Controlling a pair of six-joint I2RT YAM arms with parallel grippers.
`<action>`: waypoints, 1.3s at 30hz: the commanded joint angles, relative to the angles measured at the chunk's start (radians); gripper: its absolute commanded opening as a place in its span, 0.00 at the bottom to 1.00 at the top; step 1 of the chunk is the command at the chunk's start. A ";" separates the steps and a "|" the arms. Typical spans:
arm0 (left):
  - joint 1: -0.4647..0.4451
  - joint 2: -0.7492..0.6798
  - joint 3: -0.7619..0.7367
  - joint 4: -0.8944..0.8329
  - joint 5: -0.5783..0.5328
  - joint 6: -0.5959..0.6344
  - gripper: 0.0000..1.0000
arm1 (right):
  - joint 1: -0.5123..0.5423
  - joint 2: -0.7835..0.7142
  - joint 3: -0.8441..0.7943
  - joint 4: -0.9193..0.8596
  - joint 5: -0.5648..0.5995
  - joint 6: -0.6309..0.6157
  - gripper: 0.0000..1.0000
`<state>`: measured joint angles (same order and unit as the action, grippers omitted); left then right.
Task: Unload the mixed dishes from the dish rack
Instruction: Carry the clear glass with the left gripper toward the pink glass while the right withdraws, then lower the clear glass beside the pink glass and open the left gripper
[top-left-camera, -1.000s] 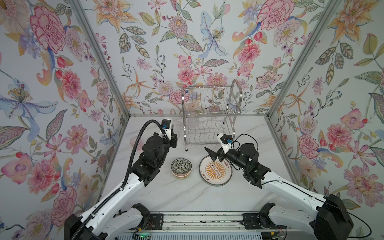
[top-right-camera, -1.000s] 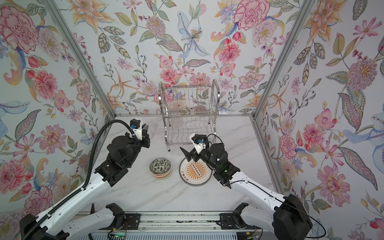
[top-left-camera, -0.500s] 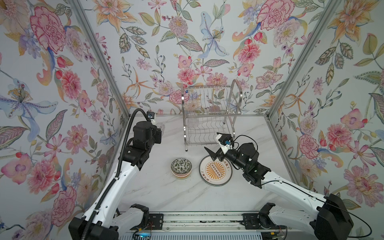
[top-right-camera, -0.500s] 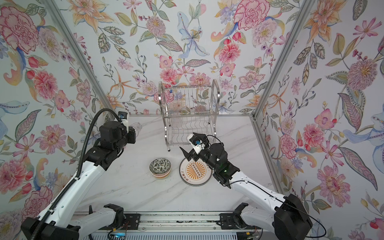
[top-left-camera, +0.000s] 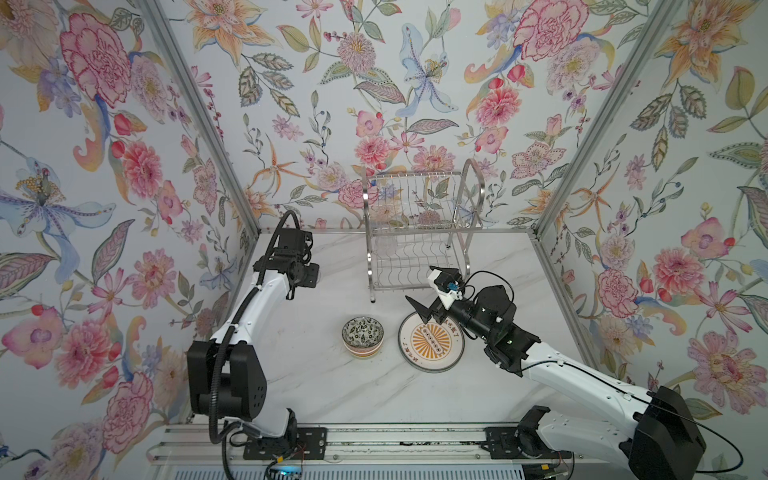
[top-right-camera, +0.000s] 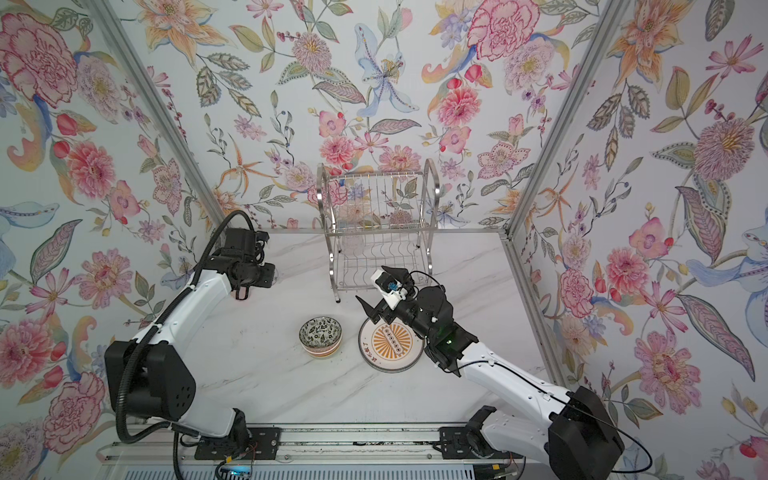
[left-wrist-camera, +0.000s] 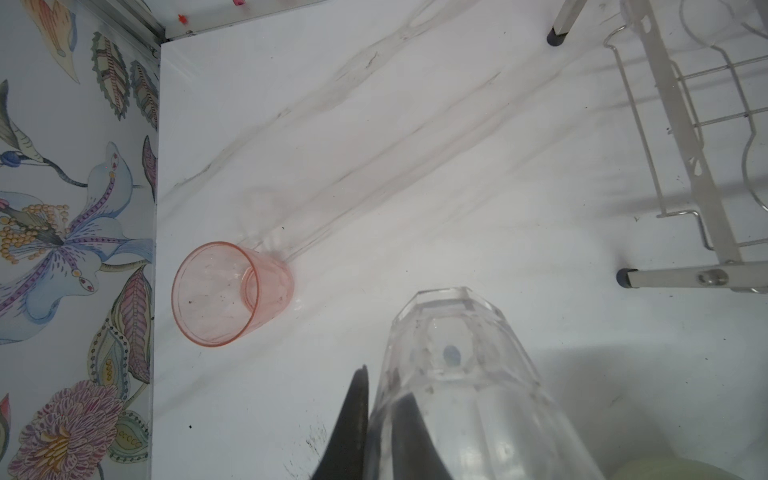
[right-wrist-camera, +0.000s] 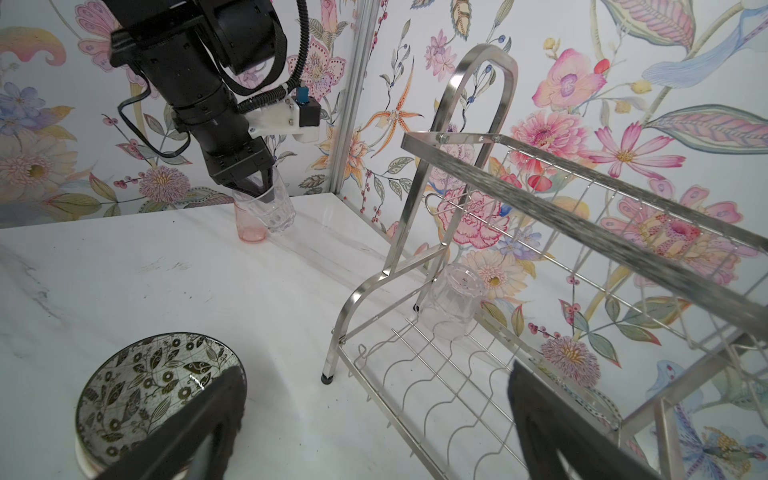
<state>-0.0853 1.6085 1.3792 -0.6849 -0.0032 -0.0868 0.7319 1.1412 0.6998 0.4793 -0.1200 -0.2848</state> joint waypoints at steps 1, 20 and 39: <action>0.021 0.118 0.121 -0.127 0.007 0.038 0.00 | 0.008 0.007 0.015 -0.012 -0.005 -0.013 0.99; 0.064 0.519 0.429 -0.293 -0.081 0.163 0.00 | 0.015 0.032 0.029 0.028 0.030 0.075 0.99; 0.098 0.625 0.487 -0.285 -0.104 0.193 0.06 | 0.030 0.019 0.027 -0.001 0.045 0.065 0.99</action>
<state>-0.0036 2.2162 1.8343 -0.9661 -0.1051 0.0944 0.7528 1.1671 0.7013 0.4828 -0.0917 -0.2276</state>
